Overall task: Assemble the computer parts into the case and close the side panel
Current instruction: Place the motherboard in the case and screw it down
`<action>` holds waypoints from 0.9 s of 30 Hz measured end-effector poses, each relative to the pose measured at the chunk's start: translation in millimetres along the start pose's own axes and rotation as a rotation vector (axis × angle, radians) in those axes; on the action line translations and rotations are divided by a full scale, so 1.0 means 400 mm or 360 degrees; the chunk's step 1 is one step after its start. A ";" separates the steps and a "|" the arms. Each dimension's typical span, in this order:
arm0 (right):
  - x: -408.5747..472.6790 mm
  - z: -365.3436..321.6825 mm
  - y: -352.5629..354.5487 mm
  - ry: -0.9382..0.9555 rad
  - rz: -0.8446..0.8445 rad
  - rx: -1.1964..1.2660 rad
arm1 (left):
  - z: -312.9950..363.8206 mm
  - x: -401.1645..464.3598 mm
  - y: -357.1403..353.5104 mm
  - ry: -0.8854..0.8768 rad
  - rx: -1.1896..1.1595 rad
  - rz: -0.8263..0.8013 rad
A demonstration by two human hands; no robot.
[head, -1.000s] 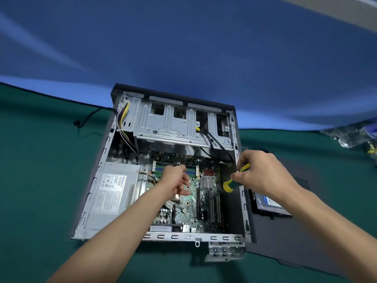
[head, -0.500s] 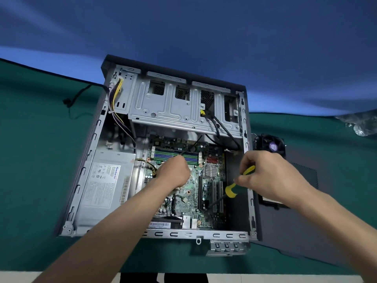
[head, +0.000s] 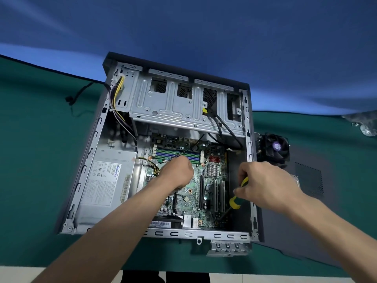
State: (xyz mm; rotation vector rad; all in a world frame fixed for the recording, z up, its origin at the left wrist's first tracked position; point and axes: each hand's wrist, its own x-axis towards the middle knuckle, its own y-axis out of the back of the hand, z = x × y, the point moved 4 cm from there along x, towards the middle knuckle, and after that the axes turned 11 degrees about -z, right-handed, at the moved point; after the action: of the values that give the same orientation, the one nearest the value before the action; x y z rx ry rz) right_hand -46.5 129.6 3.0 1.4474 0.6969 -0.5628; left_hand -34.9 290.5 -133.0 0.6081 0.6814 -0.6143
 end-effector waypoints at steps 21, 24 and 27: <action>-0.010 -0.038 -0.019 0.0136 -0.0402 -0.0036 | 0.007 -0.005 0.002 0.0012 0.0129 0.0024; -0.020 -0.051 -0.016 0.0144 -0.0410 -0.0053 | 0.008 -0.008 0.002 0.0012 0.0106 0.0022; -0.027 -0.062 -0.013 0.0093 -0.0257 -0.0289 | 0.010 -0.010 0.003 0.0014 0.0105 0.0027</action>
State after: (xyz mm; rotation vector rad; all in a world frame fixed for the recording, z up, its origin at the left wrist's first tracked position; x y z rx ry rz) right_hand -60.0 153.2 7.3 1.2493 0.8942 -0.5681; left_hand -35.2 289.9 -127.3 0.6775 0.6655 -0.6203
